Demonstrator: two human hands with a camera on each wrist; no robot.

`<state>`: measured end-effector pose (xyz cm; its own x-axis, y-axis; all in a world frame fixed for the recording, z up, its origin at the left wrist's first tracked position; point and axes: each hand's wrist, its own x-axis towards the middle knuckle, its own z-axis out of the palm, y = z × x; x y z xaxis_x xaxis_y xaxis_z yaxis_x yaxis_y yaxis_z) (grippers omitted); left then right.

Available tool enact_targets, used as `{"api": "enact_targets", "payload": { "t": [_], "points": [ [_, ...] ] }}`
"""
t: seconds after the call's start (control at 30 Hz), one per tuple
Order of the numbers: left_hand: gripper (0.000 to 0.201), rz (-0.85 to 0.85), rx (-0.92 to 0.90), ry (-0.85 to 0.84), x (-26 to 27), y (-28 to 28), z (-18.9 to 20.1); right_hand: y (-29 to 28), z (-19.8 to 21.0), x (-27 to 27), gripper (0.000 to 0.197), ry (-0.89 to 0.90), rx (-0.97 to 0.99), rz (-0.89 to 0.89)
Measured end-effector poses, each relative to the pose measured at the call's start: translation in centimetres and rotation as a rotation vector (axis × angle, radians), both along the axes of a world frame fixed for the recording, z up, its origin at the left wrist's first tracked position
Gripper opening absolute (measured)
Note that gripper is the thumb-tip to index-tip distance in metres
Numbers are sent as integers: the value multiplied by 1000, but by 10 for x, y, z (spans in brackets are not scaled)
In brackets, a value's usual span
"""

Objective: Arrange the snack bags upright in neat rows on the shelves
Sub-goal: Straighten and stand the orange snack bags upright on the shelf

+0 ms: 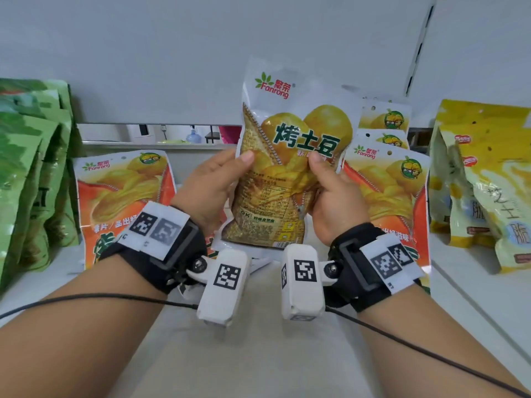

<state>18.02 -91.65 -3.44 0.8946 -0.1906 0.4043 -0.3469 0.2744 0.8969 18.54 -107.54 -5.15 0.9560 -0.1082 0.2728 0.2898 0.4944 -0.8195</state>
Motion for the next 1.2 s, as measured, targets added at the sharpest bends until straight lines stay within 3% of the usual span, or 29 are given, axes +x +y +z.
{"api": "enact_targets", "payload": {
  "t": [0.1, 0.2, 0.3, 0.43, 0.6, 0.63, 0.7, 0.77, 0.87, 0.93, 1.03, 1.2],
  "points": [
    [21, 27, -104, -19, 4, -7, 17, -3, -2, 3, 39, 4, -16, 2],
    [15, 122, -162, -3, 8, -9, 22, -6, -3, 5, 19, 37, -93, -162],
    [19, 158, -186, 8, 9, -8, 21, -10, -5, 7, 23, 71, -184, -281],
    [22, 151, -171, 32, 4, -9, 20, 0, -3, -1, 20, 27, -248, -93],
    [39, 34, -4, 85, -7, -11, 22, 11, -6, -8, 64, -120, -322, 66],
    [47, 5, 24, 95, -10, -11, 22, 12, -6, -10, 63, -138, -332, 44],
    [58, 5, 25, 94, -14, -12, 22, 12, -3, -12, 44, -162, -327, -94],
    [48, 102, 24, 59, -15, -13, 22, 8, -2, -10, 26, -138, -300, -238],
    [31, 300, 172, 13, -11, -9, 15, 3, -2, -8, 18, -112, -294, -261],
    [34, 256, 205, 84, -8, -6, 6, 2, -1, -8, 25, -88, -248, -231],
    [20, 236, 277, 160, -7, -2, -7, 0, 0, -7, 26, -87, -182, -193],
    [8, 314, 176, 191, -9, -4, -9, -2, 5, -7, 32, -69, -147, -266]
  ]
}}
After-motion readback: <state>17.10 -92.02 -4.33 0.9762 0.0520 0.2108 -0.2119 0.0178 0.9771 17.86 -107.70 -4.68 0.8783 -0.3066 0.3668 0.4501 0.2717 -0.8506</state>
